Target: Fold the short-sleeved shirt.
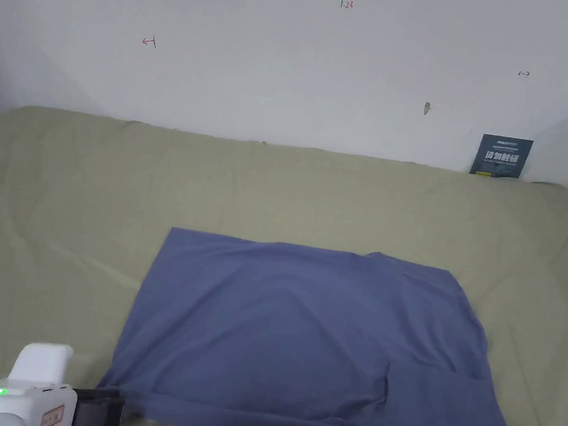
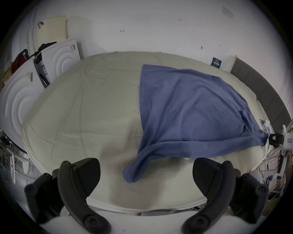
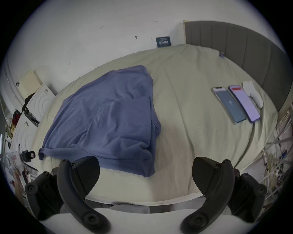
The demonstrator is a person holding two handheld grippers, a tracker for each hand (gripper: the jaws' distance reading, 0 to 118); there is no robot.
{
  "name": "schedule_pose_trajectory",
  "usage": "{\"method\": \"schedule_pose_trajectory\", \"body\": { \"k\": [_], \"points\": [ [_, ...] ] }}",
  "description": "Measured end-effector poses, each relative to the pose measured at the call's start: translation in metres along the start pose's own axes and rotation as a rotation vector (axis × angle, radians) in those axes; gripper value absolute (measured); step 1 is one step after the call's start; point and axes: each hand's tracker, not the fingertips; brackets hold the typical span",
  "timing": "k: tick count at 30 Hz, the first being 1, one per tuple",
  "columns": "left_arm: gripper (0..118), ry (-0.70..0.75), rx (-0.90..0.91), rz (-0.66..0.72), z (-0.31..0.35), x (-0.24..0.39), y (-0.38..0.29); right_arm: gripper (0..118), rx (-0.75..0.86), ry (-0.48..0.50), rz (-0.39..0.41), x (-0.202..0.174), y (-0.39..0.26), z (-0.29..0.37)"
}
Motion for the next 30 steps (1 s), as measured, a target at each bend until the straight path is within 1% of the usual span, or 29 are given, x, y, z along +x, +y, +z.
{"method": "schedule_pose_trajectory", "body": {
  "k": [1, 2, 3, 4, 5, 6, 7, 8, 9, 11, 13, 14, 15, 16, 17, 18, 19, 20, 21, 22, 24, 26, 28, 29, 30],
  "points": [
    [114, -0.014, 0.007, 0.023, 0.004, -0.003, -0.001, 118, 0.026, -0.014, 0.037, -0.005, 0.002, 0.006],
    [110, -0.033, 0.028, 0.053, 0.009, -0.006, -0.003, 118, 0.033, -0.013, 0.061, -0.009, 0.0, 0.011],
    [93, -0.046, 0.048, 0.077, 0.014, -0.01, -0.006, 116, 0.031, -0.017, 0.081, -0.013, 0.0, 0.016],
    [64, -0.045, 0.066, 0.092, 0.019, -0.013, -0.008, 109, 0.08, -0.035, 0.101, -0.017, -0.003, 0.022],
    [21, -0.031, 0.069, 0.088, 0.022, -0.015, -0.011, 88, 0.117, -0.036, 0.125, -0.02, -0.005, 0.027],
    [0, -0.031, 0.071, 0.09, 0.021, -0.016, -0.013, 30, 0.122, -0.053, 0.139, -0.023, -0.006, 0.032],
    [0, 0.011, 0.11, 0.103, 0.023, -0.02, -0.015, 0, 0.131, -0.085, 0.148, -0.027, -0.009, 0.033],
    [0, 0.0, 0.086, 0.099, 0.023, -0.023, -0.017, 0, 0.173, -0.1, 0.143, -0.027, -0.012, 0.035],
    [0, -0.01, 0.073, 0.1, 0.021, -0.024, -0.018, 0, 0.152, -0.08, 0.153, -0.026, -0.013, 0.036],
    [0, -0.012, 0.062, 0.114, 0.016, -0.027, -0.021, 0, 0.13, -0.051, 0.14, -0.02, -0.014, 0.03],
    [0, -0.04, 0.042, 0.121, 0.009, -0.028, -0.024, 0, 0.13, -0.057, 0.136, -0.018, -0.015, 0.027],
    [0, -0.059, 0.04, 0.131, 0.006, -0.029, -0.024, 0, 0.136, -0.057, 0.159, -0.022, -0.016, 0.029],
    [12, -0.084, 0.03, 0.135, 0.003, -0.03, -0.023, 0, 0.133, -0.058, 0.153, -0.025, -0.018, 0.029],
    [46, -0.105, 0.021, 0.135, -0.001, -0.03, -0.021, 0, 0.128, -0.055, 0.145, -0.024, -0.018, 0.029],
    [94, -0.09, 0.02, 0.121, -0.005, -0.028, -0.019, 0, 0.119, -0.047, 0.14, -0.024, -0.018, 0.028],
    [118, -0.065, 0.005, 0.1, -0.011, -0.025, -0.017, 0, 0.114, -0.04, 0.134, -0.021, -0.02, 0.025],
    [114, -0.034, -0.03, 0.066, -0.019, -0.023, -0.014, 0, 0.114, -0.04, 0.133, -0.02, -0.02, 0.024],
    [114, -0.009, 0.049, -0.001, -0.017, -0.023, -0.01, 0, 0.11, -0.038, 0.131, -0.02, -0.021, 0.024],
    [114, -0.016, 0.045, -0.004, -0.021, -0.019, -0.003, 0, 0.106, -0.034, 0.128, -0.019, -0.021, 0.023],
    [114, 0.009, -0.017, -0.002, -0.027, -0.018, 0.005, 0, 0.104, -0.035, 0.126, -0.021, -0.021, 0.025],
    [113, -0.007, -0.031, 0.013, -0.036, -0.018, 0.015, 0, 0.097, -0.034, 0.113, -0.02, -0.021, 0.023],
    [109, 0.003, -0.047, 0.012, -0.06, -0.017, 0.002, 0, 0.09, -0.034, 0.096, -0.022, -0.022, 0.024],
    [94, 0.013, -0.05, 0.007, -0.065, -0.016, 0.004, 0, 0.083, -0.036, 0.093, -0.023, -0.024, 0.022],
    [84, 0.012, -0.062, -0.002, -0.067, -0.015, 0.002, 0, 0.078, -0.041, 0.096, -0.024, -0.026, 0.021],
    [61, 0.005, -0.064, -0.002, -0.066, -0.014, 0.001, 0, 0.073, -0.044, 0.097, -0.022, -0.025, 0.021]
  ]
}}
